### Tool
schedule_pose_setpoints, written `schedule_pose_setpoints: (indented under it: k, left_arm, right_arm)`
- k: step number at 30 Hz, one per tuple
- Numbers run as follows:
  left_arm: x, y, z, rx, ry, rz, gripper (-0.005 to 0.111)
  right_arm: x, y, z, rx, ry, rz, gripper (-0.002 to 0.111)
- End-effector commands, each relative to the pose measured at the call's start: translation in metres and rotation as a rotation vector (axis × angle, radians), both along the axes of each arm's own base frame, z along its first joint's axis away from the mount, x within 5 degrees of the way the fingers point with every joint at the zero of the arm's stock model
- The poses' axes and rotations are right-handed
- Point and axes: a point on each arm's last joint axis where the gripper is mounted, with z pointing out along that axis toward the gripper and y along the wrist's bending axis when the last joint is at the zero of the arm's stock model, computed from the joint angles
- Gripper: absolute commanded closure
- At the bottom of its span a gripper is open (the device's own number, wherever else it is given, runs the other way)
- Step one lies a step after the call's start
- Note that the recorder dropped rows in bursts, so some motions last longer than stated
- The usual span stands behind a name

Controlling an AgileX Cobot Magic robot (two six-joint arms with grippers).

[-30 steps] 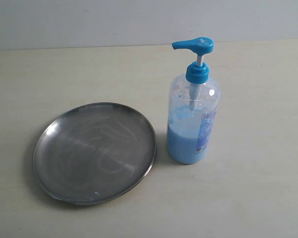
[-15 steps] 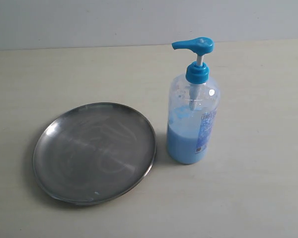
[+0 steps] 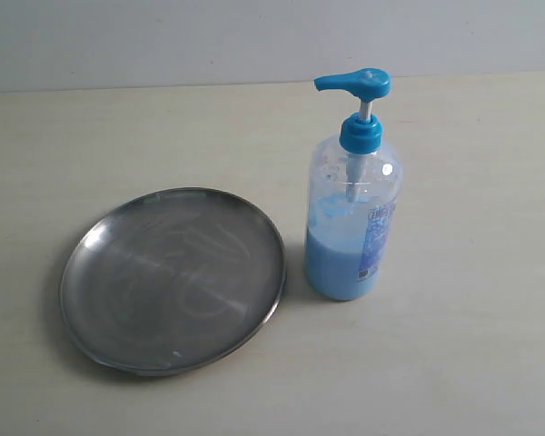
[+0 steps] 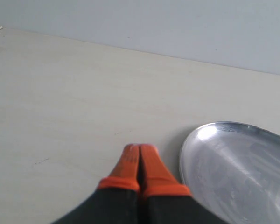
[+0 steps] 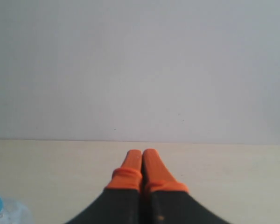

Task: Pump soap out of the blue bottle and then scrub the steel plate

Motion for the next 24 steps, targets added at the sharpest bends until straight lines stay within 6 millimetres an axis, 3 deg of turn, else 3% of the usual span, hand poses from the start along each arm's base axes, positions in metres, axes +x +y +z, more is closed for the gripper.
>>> schedule_pose_setpoints:
  k: [1, 7, 24]
  left_arm:
    - [0.0, 0.0, 0.0, 0.001, -0.011, 0.002, 0.107]
    - [0.0, 0.0, 0.0, 0.001, -0.011, 0.002, 0.107]
    - [0.0, 0.0, 0.0, 0.001, -0.011, 0.002, 0.107]
  right_arm:
    - [0.005, 0.0, 0.012, 0.001, -0.019, -0.004, 0.108]
    - [0.014, 0.001, 0.023, 0.001, -0.02, -0.004, 0.108]
    - [0.014, 0.001, 0.023, 0.001, -0.022, -0.004, 0.108]
